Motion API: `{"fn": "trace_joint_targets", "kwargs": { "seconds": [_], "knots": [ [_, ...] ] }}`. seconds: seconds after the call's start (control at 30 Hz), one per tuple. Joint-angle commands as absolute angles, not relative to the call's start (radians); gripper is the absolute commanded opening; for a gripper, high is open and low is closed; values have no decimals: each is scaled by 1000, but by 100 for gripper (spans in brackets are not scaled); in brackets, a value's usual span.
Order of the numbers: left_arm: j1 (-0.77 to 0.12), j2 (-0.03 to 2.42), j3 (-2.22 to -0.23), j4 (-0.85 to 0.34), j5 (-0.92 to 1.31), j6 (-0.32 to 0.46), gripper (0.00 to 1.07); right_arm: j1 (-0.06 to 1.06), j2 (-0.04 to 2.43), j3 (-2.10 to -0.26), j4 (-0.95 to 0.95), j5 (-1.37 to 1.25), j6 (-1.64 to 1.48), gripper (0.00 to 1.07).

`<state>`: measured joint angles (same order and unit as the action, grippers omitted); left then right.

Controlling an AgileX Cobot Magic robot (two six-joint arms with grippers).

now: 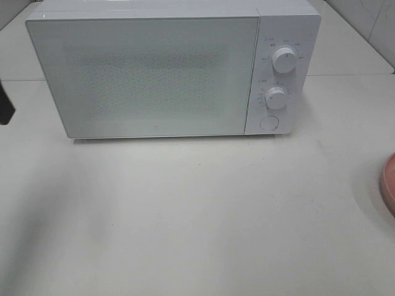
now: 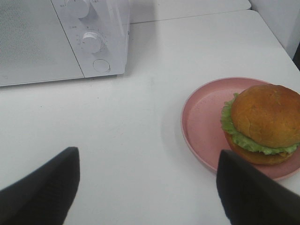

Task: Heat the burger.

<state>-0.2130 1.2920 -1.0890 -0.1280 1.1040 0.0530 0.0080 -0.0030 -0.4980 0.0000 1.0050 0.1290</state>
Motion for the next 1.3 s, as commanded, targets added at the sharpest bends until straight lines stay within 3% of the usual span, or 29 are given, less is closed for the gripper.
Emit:
{"fn": "trace_joint_targets", "kwargs": {
  "seconds": [0.03,0.23,0.8,1.3],
  "knots": [
    [-150,1223,-1033,-148,1123,62,90,2,-32,-499,0,1000,118,75],
    [-91,1084,-912,-138,1068,50,90,2,-32,-499,0,1000,117,75],
    [-90,607,-561,-52,1023,41,90,2,-32,-499,0,1000,117,75],
    [-90,313,-496,-55,1038,41,90,2,-32,-499,0,1000,117,75]
  ]
}}
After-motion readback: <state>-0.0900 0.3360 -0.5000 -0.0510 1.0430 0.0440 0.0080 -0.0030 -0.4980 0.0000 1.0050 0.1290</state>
